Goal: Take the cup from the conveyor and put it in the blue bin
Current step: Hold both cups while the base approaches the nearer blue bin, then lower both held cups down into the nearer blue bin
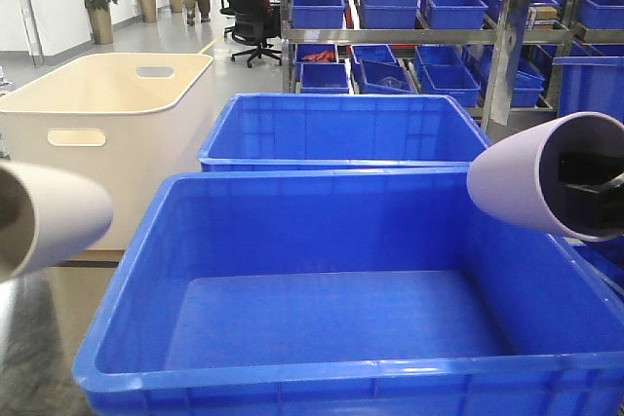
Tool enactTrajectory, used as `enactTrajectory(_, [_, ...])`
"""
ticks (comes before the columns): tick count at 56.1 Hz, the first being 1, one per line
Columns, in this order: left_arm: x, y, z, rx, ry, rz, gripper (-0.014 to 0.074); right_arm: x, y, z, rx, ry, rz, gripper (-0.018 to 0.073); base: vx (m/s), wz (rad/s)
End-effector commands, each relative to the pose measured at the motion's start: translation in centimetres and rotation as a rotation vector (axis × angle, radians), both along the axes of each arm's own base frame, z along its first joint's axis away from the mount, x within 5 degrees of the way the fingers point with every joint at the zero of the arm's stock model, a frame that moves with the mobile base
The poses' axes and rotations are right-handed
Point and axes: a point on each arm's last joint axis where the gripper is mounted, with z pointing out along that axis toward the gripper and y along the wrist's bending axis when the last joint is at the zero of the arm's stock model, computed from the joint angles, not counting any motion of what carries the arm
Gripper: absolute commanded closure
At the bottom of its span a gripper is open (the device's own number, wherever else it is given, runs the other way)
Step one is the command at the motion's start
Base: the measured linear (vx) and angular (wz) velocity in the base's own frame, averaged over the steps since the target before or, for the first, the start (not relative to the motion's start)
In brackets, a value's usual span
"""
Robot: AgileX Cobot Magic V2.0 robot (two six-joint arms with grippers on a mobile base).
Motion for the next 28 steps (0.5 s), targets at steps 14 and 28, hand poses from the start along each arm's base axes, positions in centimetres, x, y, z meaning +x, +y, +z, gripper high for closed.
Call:
enactTrajectory(14, [3.4, -3.1, 4.5, -0.040, -0.178, -0.090, 0.0603, 0.1, -0.1, 1.7, 0.026, -0.112, -0.014, 0.0568, 0.00, 0.00])
enactTrajectory(28, [8.3, -7.9, 2.2, 0.013, -0.071, -0.201, 0.0603, 2.9, 0.5, -0.2, 0.023, -0.026, -0.012, 0.0564, 0.00, 0.00])
